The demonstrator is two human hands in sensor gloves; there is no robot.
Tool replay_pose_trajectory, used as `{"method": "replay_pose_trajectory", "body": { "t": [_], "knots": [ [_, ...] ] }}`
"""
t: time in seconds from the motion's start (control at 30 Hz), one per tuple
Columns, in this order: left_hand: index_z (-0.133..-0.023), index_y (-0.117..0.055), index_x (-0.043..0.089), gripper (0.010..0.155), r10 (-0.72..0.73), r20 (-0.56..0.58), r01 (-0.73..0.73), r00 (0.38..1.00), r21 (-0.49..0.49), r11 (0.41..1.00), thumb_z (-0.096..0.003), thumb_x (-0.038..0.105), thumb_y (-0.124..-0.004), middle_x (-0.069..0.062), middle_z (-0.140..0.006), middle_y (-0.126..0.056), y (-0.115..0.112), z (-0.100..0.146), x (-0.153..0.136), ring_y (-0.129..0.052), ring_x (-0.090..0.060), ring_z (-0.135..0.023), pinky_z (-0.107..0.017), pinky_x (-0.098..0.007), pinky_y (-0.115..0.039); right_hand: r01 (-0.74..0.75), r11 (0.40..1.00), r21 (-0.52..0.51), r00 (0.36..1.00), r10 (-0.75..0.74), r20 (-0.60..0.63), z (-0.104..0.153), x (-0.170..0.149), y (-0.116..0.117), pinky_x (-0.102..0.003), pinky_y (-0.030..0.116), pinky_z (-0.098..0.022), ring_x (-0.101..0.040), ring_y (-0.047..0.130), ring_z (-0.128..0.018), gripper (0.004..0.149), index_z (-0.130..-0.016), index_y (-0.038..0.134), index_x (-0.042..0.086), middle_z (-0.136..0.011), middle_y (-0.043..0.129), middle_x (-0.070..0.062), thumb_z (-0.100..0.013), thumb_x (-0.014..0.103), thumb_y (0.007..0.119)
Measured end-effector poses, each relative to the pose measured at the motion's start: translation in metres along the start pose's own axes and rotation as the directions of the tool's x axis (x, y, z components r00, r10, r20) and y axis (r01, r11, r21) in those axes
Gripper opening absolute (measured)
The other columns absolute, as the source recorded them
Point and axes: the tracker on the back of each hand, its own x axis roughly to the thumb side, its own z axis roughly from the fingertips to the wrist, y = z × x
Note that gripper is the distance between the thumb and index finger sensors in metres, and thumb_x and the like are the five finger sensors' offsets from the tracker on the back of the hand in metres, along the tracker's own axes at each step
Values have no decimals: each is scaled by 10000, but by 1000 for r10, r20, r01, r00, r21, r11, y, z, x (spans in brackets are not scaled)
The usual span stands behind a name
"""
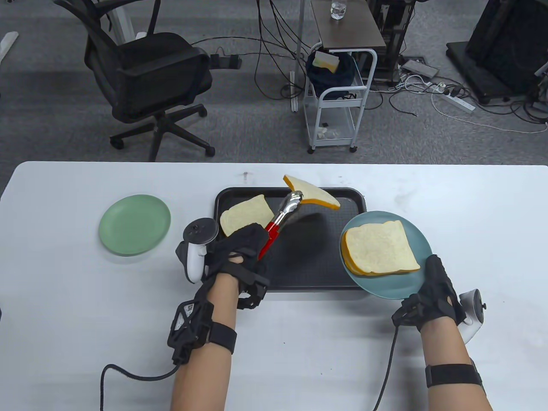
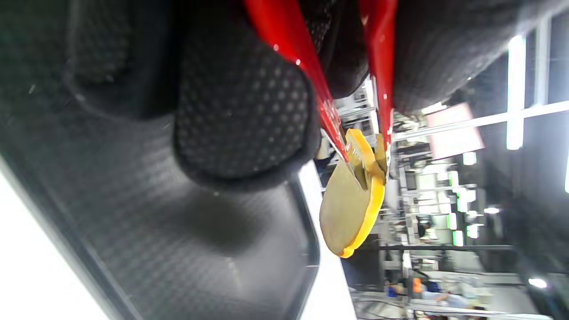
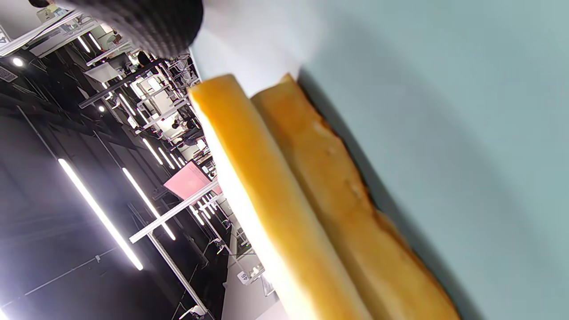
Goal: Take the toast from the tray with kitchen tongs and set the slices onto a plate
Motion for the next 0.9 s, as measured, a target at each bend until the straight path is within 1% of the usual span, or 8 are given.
{"method": "replay_pose_trajectory", "body": {
  "t": [0.1, 0.17, 0.23, 0.33, 0.47, 0.6, 0.77, 0.9],
  "knots": [
    [-977, -687, 323, 581, 27, 111, -23, 993, -41, 999, -458, 537, -839, -97, -765, -1013, 11, 31, 28, -1097, -191, -296, -311, -399, -933, -12, 1000, 0, 1000, 12, 4, 0, 0, 0, -471, 901, -315, -356, 1019, -486, 481, -916, 521, 225, -829, 817, -166, -524, 490, 605],
    [-979, -685, 323, 580, 42, 173, -30, 984, -72, 997, -462, 537, -837, -97, -767, -1012, 12, 48, 43, -1097, -190, -298, -314, -399, -933, -19, 1000, 0, 1000, 19, 7, 0, 0, 1, -472, 901, -315, -357, 1018, -486, 482, -917, 520, 224, -828, 818, -165, -524, 491, 604],
    [-981, -683, 323, 580, 45, 224, -22, 974, -106, 994, -464, 538, -834, -96, -769, -1011, 7, 64, 53, -1098, -188, -299, -314, -398, -934, -24, 1000, 1, 1000, 24, 8, 0, 0, 1, -472, 900, -316, -358, 1018, -486, 481, -916, 521, 224, -829, 817, -167, -524, 490, 605],
    [-982, -683, 321, 582, 29, 257, 10, 966, -147, 989, -463, 538, -833, -99, -763, -1016, -5, 75, 55, -1100, -189, -292, -309, -398, -935, -26, 1000, 0, 1000, 26, 9, 0, 0, 0, -473, 900, -315, -358, 1018, -486, 480, -915, 521, 224, -829, 817, -167, -524, 490, 603],
    [-982, -685, 316, 581, 22, 258, 39, 966, -229, 973, -463, 530, -835, -106, -760, -1017, -29, 78, 37, -1100, -192, -288, -307, -402, -935, -29, 1000, -1, 1000, 29, 9, -1, -1, 0, -472, 900, -316, -358, 1018, -486, 483, -917, 520, 224, -829, 817, -166, -524, 490, 603],
    [-981, -687, 316, 578, 21, 230, 49, 973, -297, 954, -463, 527, -835, -109, -759, -1017, -51, 72, 8, -1100, -195, -289, -307, -403, -934, -29, 1000, -3, 1000, 29, 8, -1, -1, 0, -472, 900, -317, -357, 1018, -487, 481, -916, 520, 224, -830, 816, -166, -524, 490, 602],
    [-980, -688, 320, 581, -15, 205, 83, 979, -331, 940, -459, 529, -838, -104, -764, -1016, -63, 64, -17, -1099, -198, -294, -312, -406, -932, -30, 1000, -4, 1000, 30, 6, -1, -1, 0, -473, 900, -316, -358, 1018, -486, 481, -917, 519, 223, -830, 815, -168, -525, 489, 602],
    [-980, -691, 314, 593, -63, 202, 130, 977, -343, 930, -451, 532, -850, -97, -762, -1023, -64, 62, -27, -1101, -204, -292, -310, -409, -932, -33, 999, -6, 999, 33, 4, -1, -1, 0, -474, 899, -316, -359, 1017, -485, 482, -917, 521, 222, -829, 816, -168, -524, 490, 604]
  ]
}}
